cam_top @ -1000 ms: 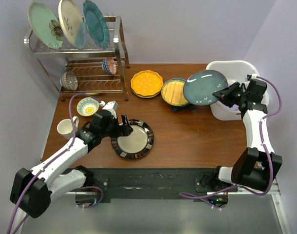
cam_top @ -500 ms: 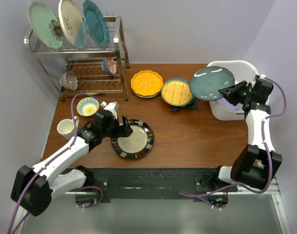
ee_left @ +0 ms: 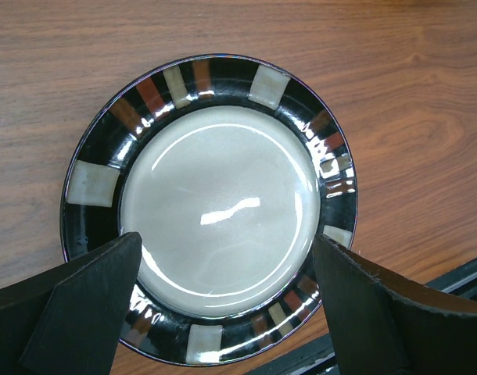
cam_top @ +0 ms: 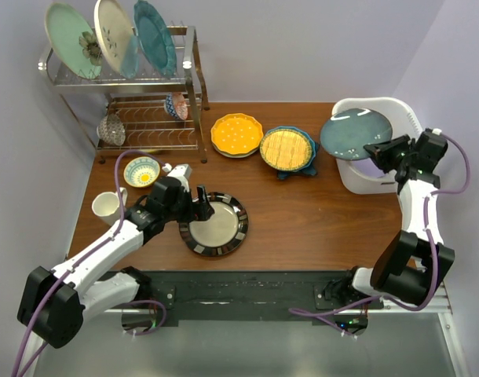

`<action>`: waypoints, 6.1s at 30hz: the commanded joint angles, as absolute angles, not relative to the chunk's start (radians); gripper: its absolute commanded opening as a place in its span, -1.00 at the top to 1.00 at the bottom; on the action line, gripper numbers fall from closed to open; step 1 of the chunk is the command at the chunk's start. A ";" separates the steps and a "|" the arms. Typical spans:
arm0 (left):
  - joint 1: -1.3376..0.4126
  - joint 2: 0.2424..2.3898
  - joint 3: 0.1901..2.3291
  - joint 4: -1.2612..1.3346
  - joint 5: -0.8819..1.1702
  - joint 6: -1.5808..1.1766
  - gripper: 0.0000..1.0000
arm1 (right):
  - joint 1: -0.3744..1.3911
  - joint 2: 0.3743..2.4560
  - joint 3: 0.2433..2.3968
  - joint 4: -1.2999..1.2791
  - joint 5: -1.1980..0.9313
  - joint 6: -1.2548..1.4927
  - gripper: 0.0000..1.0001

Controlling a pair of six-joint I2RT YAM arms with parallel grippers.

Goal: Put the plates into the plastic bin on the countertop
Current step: Place the plate in the plastic bin, then pick up the plate at the center of the board.

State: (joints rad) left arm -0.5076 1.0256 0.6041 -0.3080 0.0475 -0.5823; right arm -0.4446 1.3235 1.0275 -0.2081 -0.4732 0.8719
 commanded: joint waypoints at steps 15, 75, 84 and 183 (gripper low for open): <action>-0.514 1.046 0.615 -0.281 0.074 -0.551 -0.90 | -0.522 1.348 0.997 0.083 -0.463 1.026 1.00; -0.514 1.063 0.615 -0.287 0.086 -0.548 -0.91 | -0.558 1.545 0.919 0.262 -0.341 1.103 0.59; -0.514 1.066 0.612 -0.279 0.089 -0.549 -0.91 | -0.560 1.588 0.927 0.287 -0.354 1.118 0.49; -0.512 1.049 0.678 -0.422 -0.058 -0.598 -0.91 | 0.347 1.345 0.818 -0.097 -0.316 0.672 -0.29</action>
State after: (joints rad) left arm -0.5076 1.0458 0.6487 -0.4255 -0.0360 -0.5686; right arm 0.3077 1.3254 0.8364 -0.1616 -0.3492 0.6712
